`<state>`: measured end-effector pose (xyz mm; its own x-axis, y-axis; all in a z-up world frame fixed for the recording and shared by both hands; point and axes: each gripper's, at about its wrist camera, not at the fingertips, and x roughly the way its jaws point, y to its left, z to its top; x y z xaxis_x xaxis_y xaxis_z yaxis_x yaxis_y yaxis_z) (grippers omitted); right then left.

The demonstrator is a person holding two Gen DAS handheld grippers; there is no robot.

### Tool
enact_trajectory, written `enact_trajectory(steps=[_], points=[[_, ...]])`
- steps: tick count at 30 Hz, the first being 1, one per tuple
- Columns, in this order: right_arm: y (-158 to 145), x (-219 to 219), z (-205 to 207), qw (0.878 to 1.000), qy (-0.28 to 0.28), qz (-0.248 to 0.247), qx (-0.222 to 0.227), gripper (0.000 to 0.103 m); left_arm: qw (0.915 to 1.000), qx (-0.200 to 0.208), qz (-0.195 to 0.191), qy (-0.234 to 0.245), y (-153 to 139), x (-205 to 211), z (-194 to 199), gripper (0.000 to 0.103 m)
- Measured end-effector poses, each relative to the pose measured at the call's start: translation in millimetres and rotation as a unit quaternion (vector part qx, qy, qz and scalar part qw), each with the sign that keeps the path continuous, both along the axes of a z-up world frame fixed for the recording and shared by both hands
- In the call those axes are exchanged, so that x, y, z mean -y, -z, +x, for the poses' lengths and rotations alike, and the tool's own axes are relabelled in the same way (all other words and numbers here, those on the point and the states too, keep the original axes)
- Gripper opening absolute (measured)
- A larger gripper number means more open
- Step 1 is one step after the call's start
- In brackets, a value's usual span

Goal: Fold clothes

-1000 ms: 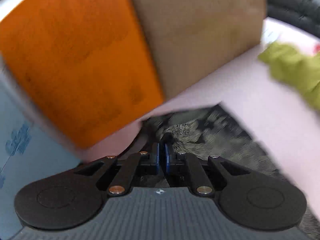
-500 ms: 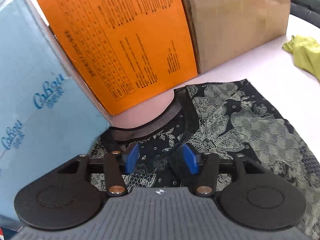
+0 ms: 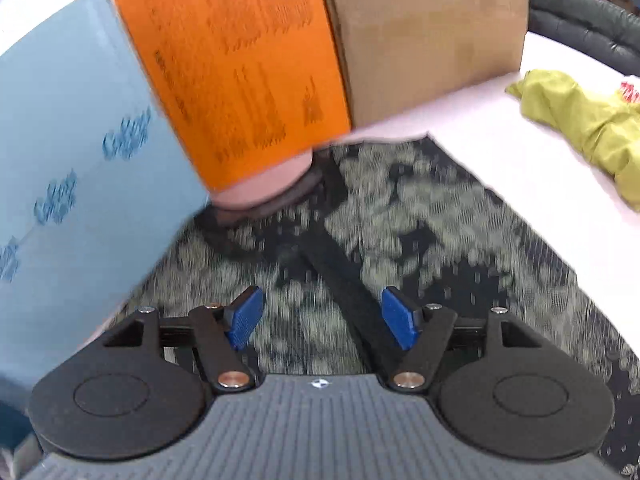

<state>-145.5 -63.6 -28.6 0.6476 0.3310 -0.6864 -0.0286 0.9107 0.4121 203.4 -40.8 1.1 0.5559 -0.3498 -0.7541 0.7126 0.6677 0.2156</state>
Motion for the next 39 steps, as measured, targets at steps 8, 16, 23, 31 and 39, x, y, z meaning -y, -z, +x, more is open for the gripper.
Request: enact_trajectory(steps=[8, 16, 23, 31, 39], points=[[0.1, -4.9, 8.1, 0.999, -0.034, 0.015, -0.005, 0.07, 0.9965, -0.033, 0.021, -0.074, 10.9, -31.5, -18.3, 0.063], [-4.1, -0.2, 37.7, 0.998, -0.046, 0.026, -0.046, 0.083, 0.9834, -0.071, 0.013, -0.167, 16.3, -83.5, -17.5, 0.068], [-74.0, 19.5, 100.0, 0.992, -0.045, 0.112, 0.045, 0.086, 0.9532, -0.09, -0.064, -0.281, 1.9, -172.8, -41.1, 0.069], [-82.1, -13.2, 218.3, 0.989, -0.091, 0.109, 0.033, 0.087, 0.8835, -0.063, -0.09, -0.455, 3.5, -300.4, -149.5, 0.069], [-52.1, -69.6, 325.7, 0.985, -0.12, 0.119, -0.018, 0.087, 0.8181, -0.066, -0.063, -0.568, 16.9, -358.3, -245.5, 0.069]])
